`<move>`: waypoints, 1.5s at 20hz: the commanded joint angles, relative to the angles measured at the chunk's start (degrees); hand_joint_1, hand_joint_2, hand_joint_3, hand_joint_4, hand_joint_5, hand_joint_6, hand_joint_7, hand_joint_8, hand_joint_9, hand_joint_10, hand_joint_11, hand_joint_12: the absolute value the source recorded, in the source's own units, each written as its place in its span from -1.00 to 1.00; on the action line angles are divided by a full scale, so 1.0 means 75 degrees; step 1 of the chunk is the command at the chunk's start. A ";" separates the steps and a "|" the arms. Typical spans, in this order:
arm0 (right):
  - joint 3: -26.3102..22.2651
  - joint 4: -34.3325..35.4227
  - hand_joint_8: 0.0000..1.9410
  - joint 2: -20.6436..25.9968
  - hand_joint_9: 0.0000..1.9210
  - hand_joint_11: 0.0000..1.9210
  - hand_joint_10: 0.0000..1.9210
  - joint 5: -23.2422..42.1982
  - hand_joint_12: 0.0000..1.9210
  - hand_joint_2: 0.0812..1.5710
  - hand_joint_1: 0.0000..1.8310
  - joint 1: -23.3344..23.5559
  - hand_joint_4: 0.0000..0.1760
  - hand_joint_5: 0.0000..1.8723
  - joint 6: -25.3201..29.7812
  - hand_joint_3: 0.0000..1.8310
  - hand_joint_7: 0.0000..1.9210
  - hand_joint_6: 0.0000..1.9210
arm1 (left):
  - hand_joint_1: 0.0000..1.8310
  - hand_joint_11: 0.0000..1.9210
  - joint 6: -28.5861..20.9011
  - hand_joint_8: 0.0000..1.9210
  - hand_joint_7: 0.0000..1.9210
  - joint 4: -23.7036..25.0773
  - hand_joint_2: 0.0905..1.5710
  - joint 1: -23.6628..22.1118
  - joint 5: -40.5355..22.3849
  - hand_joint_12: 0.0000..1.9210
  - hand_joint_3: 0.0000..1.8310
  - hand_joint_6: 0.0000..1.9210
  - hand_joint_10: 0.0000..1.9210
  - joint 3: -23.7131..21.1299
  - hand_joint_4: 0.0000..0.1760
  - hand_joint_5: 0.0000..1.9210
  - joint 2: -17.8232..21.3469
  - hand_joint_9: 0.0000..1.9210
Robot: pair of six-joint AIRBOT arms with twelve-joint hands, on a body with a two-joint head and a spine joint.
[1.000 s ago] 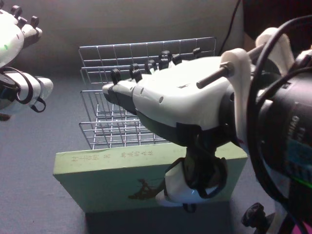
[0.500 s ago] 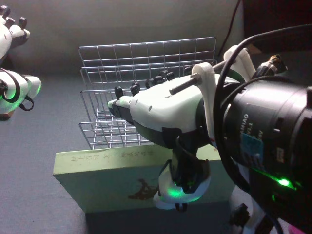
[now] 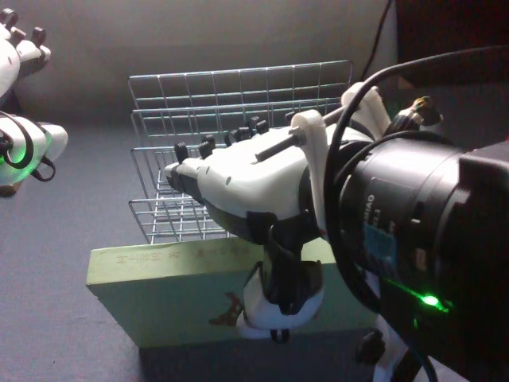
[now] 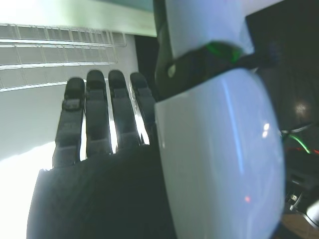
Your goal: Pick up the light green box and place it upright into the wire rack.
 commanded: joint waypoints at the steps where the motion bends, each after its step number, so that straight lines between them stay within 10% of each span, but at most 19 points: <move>1: 0.0038 -0.0579 -1.00 -0.0028 -0.90 -1.00 -1.00 0.0183 -0.88 0.06 0.33 0.0016 -1.00 -0.97 0.0070 -1.00 -0.93 -1.00 | -1.00 -1.00 0.0071 -1.00 -0.84 0.0533 0.78 -0.0083 -0.0031 -0.22 -1.00 -1.00 -1.00 0.0046 -1.00 -0.81 0.0072 -0.87; 13: 0.0332 -0.0674 -0.98 -0.0298 -0.85 -1.00 -0.99 0.0224 -0.90 0.07 0.31 -0.0294 -1.00 -0.88 0.0184 -1.00 -0.84 -0.98 | -0.96 -1.00 0.0268 -1.00 -0.85 0.0521 0.77 -0.0248 -0.0194 -0.24 -1.00 -1.00 -1.00 0.0008 -1.00 -0.81 0.0105 -0.87; 17: 0.0365 -0.0677 -0.98 -0.0349 -0.72 -1.00 -0.96 0.0299 -0.60 0.07 0.30 -0.0386 -1.00 -0.79 0.0185 -1.00 -0.70 -0.97 | -0.96 -1.00 0.0267 -1.00 -0.85 0.0521 0.78 -0.0335 -0.0204 -0.25 -1.00 -1.00 -1.00 0.0002 -1.00 -0.81 0.0163 -0.87; 22: 0.0367 -0.0767 -0.92 -0.0367 -0.39 -1.00 -0.86 0.0296 0.38 0.14 0.31 -0.0387 -1.00 -0.41 0.0196 -0.99 -0.31 -0.85 | -0.96 -1.00 0.0272 -1.00 -0.85 0.0566 0.78 -0.0423 -0.0172 -0.25 -1.00 -1.00 -1.00 -0.0010 -1.00 -0.82 0.0205 -0.87; 30: 0.0366 -0.0958 -0.94 -0.0362 -0.14 -0.68 -0.56 0.0267 0.60 0.21 0.32 -0.0380 -1.00 -0.23 0.0194 -1.00 0.06 -0.56 | -0.96 -1.00 0.0368 -1.00 -0.85 0.0568 0.77 -0.0454 -0.0213 -0.26 -1.00 -1.00 -1.00 -0.0020 -1.00 -0.82 0.0206 -0.87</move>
